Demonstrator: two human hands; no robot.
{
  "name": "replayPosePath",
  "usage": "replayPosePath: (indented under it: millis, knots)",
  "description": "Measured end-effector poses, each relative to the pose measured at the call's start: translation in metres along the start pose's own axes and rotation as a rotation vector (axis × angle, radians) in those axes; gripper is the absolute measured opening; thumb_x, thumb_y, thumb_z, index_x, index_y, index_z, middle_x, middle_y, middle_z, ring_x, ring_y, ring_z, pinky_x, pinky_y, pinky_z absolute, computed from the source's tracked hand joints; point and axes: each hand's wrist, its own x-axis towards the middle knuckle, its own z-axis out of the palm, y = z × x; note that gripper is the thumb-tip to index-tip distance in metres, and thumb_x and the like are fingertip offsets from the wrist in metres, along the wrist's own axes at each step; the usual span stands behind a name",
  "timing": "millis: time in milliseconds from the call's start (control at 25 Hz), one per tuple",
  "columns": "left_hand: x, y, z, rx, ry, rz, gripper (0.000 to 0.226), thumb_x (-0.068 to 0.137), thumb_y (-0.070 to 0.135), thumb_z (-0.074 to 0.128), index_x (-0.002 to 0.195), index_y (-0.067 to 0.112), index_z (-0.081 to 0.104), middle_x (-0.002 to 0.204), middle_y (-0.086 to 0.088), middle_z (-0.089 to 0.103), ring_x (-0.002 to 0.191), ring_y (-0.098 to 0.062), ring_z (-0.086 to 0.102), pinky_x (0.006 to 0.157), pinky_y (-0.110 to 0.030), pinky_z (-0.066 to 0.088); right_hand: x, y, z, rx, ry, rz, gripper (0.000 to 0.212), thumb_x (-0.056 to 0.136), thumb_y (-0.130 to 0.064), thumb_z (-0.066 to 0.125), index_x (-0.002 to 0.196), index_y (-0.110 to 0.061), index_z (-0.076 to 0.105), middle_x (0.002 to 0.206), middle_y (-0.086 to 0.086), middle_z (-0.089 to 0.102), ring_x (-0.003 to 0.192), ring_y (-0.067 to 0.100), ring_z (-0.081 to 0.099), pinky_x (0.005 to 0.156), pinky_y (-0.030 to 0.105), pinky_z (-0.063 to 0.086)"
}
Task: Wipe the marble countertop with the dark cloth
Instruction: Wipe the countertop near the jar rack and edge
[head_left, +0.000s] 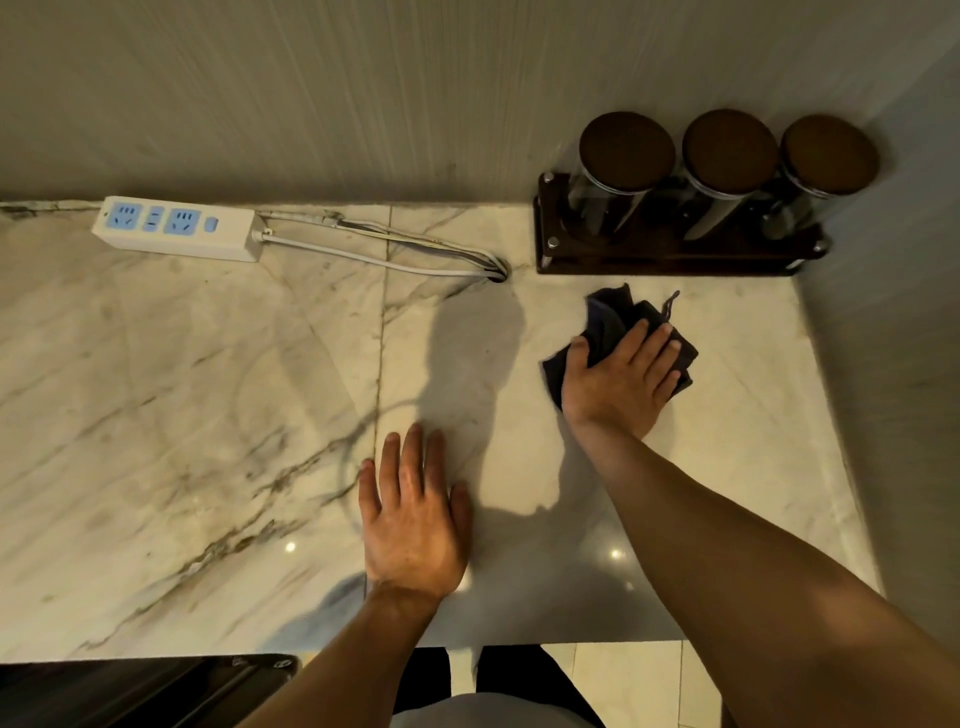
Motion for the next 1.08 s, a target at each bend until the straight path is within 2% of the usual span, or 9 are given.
replayPosePath:
  millis: [880, 1080]
  knots:
    - [-0.002, -0.003, 0.008, -0.057, 0.09, 0.022, 0.059, 0.093, 0.04, 0.033, 0.143, 0.009, 0.035, 0.15, -0.016, 0.037, 0.141, -0.036, 0.025, 0.115, -0.053, 0.012, -0.097, 0.06, -0.002, -0.004, -0.008, 0.095, 0.075, 0.094, -0.054, 0.024, 0.151, -0.012, -0.001, 0.16, 0.01, -0.006, 0.146, 0.024, -0.01, 0.117, 0.042, -0.007]
    - [-0.002, -0.005, 0.009, -0.044, 0.06, 0.033, 0.062, 0.093, 0.043, 0.024, 0.145, 0.009, 0.031, 0.153, -0.015, 0.031, 0.142, -0.035, 0.019, 0.116, -0.054, 0.009, -0.128, 0.069, -0.003, -0.005, 0.004, 0.111, 0.073, 0.095, -0.052, 0.023, 0.151, -0.012, -0.001, 0.16, 0.01, -0.005, 0.146, 0.024, -0.01, 0.117, 0.042, -0.006]
